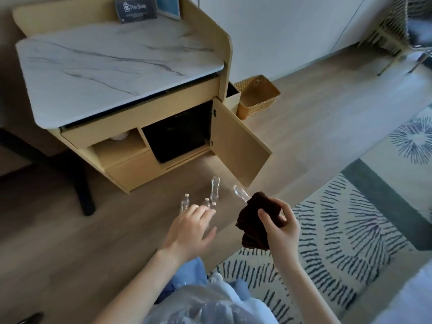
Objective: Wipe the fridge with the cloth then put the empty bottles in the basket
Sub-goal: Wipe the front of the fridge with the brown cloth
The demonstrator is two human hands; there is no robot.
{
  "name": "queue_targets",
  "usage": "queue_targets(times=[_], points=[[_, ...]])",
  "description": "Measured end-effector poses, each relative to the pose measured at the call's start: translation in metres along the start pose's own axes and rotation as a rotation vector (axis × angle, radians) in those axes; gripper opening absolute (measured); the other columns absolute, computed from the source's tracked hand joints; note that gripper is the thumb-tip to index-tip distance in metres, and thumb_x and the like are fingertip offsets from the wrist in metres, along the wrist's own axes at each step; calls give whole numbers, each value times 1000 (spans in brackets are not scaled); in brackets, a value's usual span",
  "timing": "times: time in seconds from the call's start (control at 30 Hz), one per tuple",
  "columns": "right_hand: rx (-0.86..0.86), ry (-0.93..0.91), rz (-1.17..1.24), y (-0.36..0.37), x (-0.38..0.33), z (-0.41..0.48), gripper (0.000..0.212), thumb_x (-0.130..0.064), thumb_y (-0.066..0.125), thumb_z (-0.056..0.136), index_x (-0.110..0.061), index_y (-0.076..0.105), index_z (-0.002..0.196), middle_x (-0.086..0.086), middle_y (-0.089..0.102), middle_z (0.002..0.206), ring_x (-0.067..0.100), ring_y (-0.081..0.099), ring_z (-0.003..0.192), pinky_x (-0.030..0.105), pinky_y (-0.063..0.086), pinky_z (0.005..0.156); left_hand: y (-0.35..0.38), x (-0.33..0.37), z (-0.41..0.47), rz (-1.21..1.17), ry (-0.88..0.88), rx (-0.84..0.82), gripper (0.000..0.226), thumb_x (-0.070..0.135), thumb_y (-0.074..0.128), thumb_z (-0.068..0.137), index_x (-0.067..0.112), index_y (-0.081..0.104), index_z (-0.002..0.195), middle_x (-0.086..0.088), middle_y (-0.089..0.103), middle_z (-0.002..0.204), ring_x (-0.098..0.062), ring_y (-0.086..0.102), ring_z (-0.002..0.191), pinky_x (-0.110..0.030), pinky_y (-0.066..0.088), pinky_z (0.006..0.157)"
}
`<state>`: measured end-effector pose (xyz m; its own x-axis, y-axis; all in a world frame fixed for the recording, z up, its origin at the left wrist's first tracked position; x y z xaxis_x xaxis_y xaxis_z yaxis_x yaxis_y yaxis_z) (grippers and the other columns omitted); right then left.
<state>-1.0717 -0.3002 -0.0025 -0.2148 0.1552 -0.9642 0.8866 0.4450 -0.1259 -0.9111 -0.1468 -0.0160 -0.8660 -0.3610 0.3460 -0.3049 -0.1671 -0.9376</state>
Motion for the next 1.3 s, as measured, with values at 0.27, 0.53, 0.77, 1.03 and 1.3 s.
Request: queue_targets(times=[0.27,0.53,0.77,1.03,1.3], points=[[-151,31,29,43,-2,57,28,-2,69,90,-24,68,107,8,74,85,23,74,76,29,56,52,-15,-33,23,48,-137,82,43,38,49,86,13,69,115,0,69,112,-21,63,106,-32,47,95],[-280,-47,-47,111,-33,134,30,-2,71,89,-26,68,108,9,72,99,27,71,95,59,57,86,-21,-86,86,3,-239,126,48,40,43,92,11,68,120,-2,69,117,-21,63,111,-36,51,96],[-326,-80,-99,153,-63,207,31,-4,72,89,-27,68,110,7,74,97,26,71,97,52,59,87,-40,-147,132,-2,-341,196,41,31,64,88,8,67,121,-5,68,118,-24,63,111,-38,52,95],[-433,-94,-116,194,-74,276,31,-3,72,89,-25,68,112,-7,75,93,10,73,90,21,58,69,-35,-184,155,8,-510,220,40,31,64,88,9,65,122,-3,67,119,-23,62,111,-37,53,93],[-576,-67,-117,247,-50,348,31,-6,72,90,-28,67,112,-9,74,96,11,73,93,27,61,68,-9,-212,203,-9,-673,251,42,33,55,91,9,65,123,-2,65,120,-23,60,113,-39,51,95]])
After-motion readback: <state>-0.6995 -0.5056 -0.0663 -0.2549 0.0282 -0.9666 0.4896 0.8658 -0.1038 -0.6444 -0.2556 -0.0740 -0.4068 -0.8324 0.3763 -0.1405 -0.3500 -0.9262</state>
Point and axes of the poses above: each hand's wrist, its own z-axis towards the middle knuckle, its own y-axis out of the palm, x = y × z, the point moved 5 cm from there along z, towards the middle knuckle
